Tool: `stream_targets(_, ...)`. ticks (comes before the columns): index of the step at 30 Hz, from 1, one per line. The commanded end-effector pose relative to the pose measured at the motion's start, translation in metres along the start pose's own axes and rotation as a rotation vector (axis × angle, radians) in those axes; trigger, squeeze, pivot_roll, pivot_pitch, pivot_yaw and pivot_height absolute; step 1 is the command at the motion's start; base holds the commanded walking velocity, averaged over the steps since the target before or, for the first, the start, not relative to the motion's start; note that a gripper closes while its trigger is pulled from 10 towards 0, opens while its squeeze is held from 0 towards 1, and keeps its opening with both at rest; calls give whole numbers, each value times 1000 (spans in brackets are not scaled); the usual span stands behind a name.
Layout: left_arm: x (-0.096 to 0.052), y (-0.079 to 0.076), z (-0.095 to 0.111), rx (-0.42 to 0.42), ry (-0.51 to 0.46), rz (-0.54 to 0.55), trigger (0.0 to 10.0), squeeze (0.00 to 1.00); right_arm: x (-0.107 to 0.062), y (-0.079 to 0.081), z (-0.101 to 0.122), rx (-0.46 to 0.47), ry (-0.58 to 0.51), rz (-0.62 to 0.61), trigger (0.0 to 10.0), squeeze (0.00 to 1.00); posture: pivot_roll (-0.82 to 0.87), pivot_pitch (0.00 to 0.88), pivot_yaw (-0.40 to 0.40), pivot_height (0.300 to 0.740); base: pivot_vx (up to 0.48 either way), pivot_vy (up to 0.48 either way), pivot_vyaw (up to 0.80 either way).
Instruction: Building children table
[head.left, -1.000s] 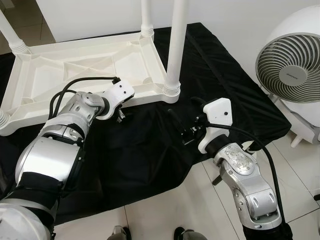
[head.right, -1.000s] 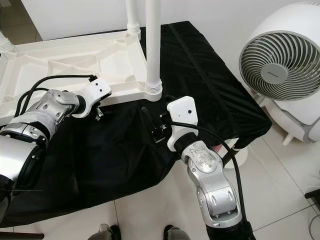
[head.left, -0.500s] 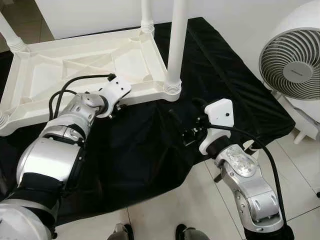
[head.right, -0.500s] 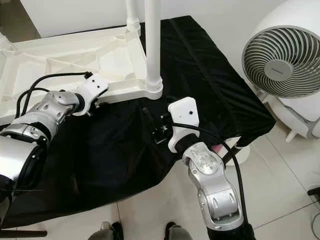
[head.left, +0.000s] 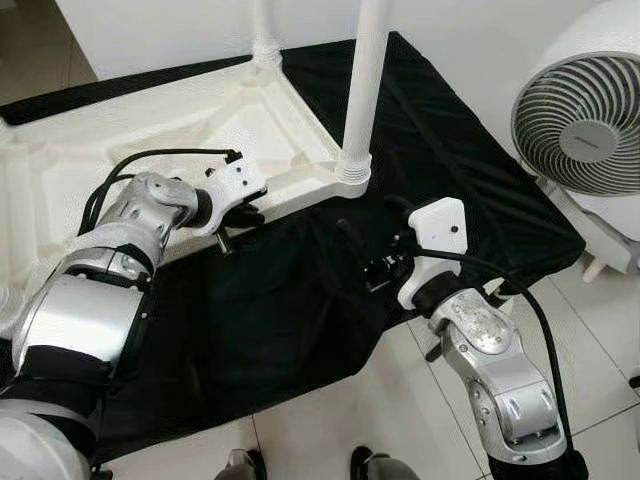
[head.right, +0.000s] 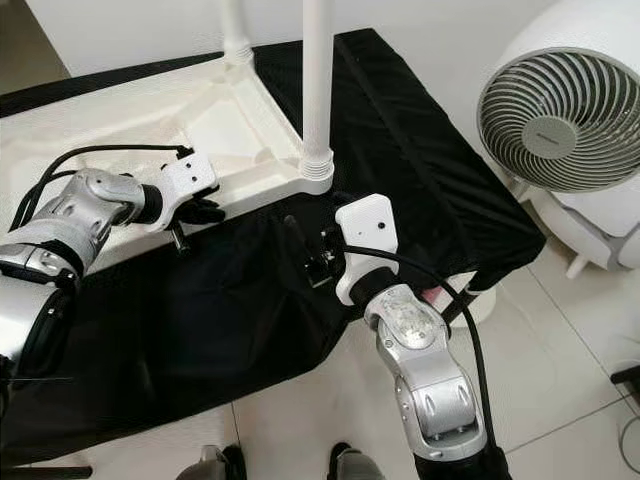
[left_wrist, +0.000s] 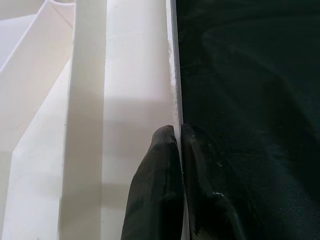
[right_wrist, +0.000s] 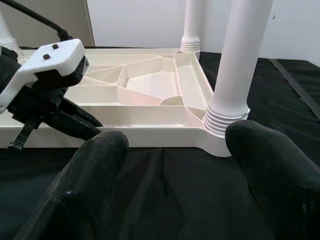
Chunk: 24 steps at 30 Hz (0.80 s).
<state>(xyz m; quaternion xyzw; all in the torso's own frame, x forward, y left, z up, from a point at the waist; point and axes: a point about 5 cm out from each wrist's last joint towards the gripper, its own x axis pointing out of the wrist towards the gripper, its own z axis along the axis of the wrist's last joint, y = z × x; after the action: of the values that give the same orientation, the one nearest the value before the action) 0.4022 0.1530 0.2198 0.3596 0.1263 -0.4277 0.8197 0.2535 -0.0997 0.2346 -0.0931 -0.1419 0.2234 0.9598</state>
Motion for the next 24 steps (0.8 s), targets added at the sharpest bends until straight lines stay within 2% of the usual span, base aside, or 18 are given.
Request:
stream_targets(1,2,-15,-19,-31,28,-110,1608,0,0,4,-1,2,0,23,10000,0,-157,183,69,740,0,0,0)
stream_targets(3,2,-15,-19,-31,28,-110,1608,0,0,4,-1,2,0,23,10000,0,-157,183,69,740,0,0,0)
stream_targets(4,1,-19,-16,-3,-18,-164,10000,0,0,4,-1,2,1,21,10000,0,-155,180,69,740,0,0,0)
stream_targets(7,0,-21,-13,22,-57,-195,10000,0,0,4,-1,2,1,20,10000,0,-154,177,71,740,0,0,0)
stream_targets(10,-2,-29,-9,50,-179,-153,10000,0,0,3,-3,3,3,15,10000,0,-149,165,65,740,0,0,0)
stream_targets(13,-3,-30,-9,49,-197,-133,10000,0,1,3,-4,3,4,14,10000,0,-148,164,64,740,0,0,0)
stream_targets(15,-9,-37,-9,15,-250,-142,10000,0,2,3,-4,3,2,17,10000,0,-146,159,57,740,0,0,0)
stream_targets(21,-18,-46,-10,-2,-302,-173,10000,0,3,3,-4,2,1,20,10000,0,-146,159,57,740,0,0,0)
stream_targets(24,-28,-57,-8,-2,-340,-204,10000,0,3,3,-4,2,2,22,10000,0,-133,155,56,740,0,0,0)
